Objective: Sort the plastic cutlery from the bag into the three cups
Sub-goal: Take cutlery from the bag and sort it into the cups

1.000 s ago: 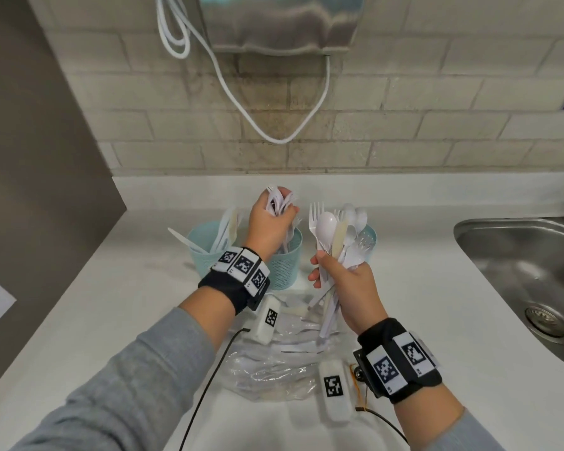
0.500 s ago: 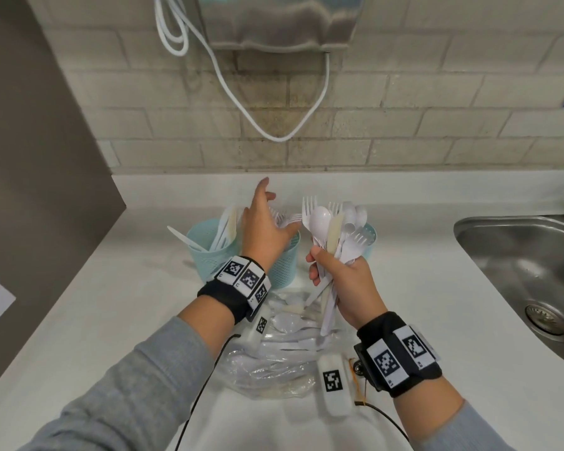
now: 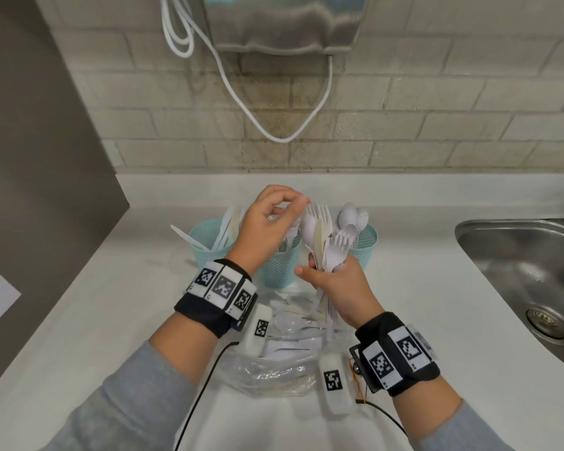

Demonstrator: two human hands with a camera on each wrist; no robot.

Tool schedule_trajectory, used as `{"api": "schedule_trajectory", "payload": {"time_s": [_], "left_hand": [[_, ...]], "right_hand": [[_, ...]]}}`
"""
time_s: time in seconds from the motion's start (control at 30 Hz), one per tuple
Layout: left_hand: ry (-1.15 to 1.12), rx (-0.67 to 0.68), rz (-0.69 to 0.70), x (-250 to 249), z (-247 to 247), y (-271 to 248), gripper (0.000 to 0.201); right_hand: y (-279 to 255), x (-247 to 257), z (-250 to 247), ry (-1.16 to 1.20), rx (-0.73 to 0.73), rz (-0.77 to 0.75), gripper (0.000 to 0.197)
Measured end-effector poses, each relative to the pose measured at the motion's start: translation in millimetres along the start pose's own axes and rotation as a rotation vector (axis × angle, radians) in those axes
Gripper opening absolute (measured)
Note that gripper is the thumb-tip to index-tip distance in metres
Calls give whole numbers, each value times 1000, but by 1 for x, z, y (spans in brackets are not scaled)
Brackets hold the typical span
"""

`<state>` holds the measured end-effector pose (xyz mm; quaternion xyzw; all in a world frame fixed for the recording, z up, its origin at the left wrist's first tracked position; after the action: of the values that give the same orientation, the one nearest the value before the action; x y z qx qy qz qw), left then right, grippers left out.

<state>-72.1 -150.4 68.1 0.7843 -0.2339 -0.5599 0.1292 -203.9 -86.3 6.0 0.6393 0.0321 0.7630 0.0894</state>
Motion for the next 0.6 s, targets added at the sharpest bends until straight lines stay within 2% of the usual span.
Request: {"api": "schedule_trajectory", "payload": {"time_s": [0.1,0.17,0.3,0.47,0.6], "left_hand": [[78,146,89,1,-3,-15,28],[113,198,80,7,-2,-21,35],[126,164,51,9,-9,-19,27],[93,119,41,6,-19,-17,22],[-95,-1,2,0,-31,-11,15]], "right_hand": [[0,1,3,-95,-5,-30,29],[0,1,6,-147,-8,-51,31],[-2,-4,10,-191,14,-35,33],[-4,4,9,-168,43,-41,25],[-4,3,6,-137,80,-21,23]]}}
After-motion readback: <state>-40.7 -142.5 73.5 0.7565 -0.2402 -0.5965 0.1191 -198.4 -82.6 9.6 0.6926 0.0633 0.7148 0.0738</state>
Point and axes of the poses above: each hand's wrist, its own y-axis towards the middle knuckle, its own z-axis out of the palm, x = y × z, the point moved 2 cm from there along y, towards the middle knuckle, and after that the axes turned 11 degrees about y, right-handed, at the moved point
